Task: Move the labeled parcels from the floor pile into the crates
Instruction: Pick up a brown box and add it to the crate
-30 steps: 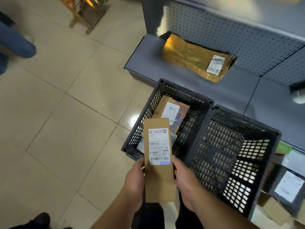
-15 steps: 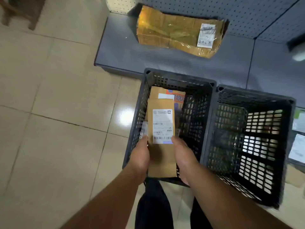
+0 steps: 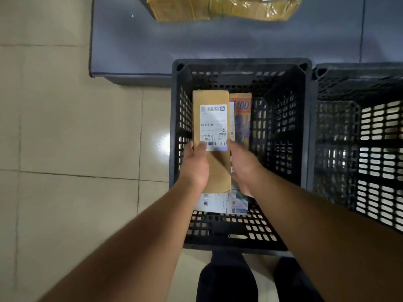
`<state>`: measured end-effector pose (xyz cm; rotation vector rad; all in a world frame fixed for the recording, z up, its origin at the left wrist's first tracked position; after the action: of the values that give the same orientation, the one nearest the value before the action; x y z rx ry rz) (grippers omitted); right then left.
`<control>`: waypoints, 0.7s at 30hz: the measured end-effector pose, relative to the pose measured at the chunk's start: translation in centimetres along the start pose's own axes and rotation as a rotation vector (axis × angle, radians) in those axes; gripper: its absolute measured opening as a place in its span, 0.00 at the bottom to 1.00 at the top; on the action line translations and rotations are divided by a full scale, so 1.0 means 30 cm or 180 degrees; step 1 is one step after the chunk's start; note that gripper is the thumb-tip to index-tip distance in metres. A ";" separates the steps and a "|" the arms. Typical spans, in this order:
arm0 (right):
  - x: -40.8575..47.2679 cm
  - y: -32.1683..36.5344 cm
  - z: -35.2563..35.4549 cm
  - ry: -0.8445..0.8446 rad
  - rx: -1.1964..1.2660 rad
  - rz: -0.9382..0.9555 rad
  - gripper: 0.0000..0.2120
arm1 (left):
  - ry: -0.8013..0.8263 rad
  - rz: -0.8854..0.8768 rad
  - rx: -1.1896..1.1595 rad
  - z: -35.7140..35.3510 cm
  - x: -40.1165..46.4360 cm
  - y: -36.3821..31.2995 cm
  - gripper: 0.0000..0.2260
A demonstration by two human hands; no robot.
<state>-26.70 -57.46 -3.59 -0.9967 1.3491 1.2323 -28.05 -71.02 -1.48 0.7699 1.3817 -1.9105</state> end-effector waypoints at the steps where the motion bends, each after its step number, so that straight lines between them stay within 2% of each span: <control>1: 0.025 0.015 -0.005 0.0027 0.0032 0.0037 0.26 | 0.0003 -0.0043 0.0020 -0.008 0.032 0.006 0.25; 3: 0.064 0.040 -0.012 -0.0018 0.0052 0.0059 0.27 | -0.0008 -0.0032 0.0076 -0.020 0.088 0.021 0.24; 7: 0.121 0.058 -0.028 -0.0187 0.0257 0.0004 0.39 | -0.0048 -0.0241 0.0165 -0.024 0.167 0.012 0.24; 9: 0.140 0.056 -0.042 -0.0197 0.0354 -0.0040 0.41 | -0.0008 -0.0343 0.0253 -0.022 0.195 -0.006 0.23; 10: 0.145 0.057 -0.048 -0.0191 0.0367 -0.0070 0.39 | 0.0010 -0.0382 0.0304 -0.021 0.208 -0.015 0.22; 12: 0.151 0.064 -0.067 -0.0093 0.0318 -0.0067 0.27 | 0.0040 -0.0454 0.0422 -0.021 0.228 -0.026 0.22; 17: 0.166 0.086 -0.097 0.0081 0.0316 -0.0002 0.26 | 0.0236 -0.0916 0.1131 -0.057 0.180 -0.023 0.21; 21: 0.167 0.136 -0.099 0.0149 0.0275 0.0011 0.24 | 0.0469 -0.0823 0.1253 -0.073 0.158 0.016 0.21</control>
<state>-31.85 -59.56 -8.02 -0.9681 1.4290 1.1497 -30.41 -69.81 -6.01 0.9716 1.2528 -2.4149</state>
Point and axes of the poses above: each hand's wrist, its own x-axis towards the middle knuckle, its own z-axis out of the back of the hand, y = z × x, the point moved 6 cm from there along x, towards the middle knuckle, and after that the axes turned 8 degrees about -z, right-handed, at the moved point
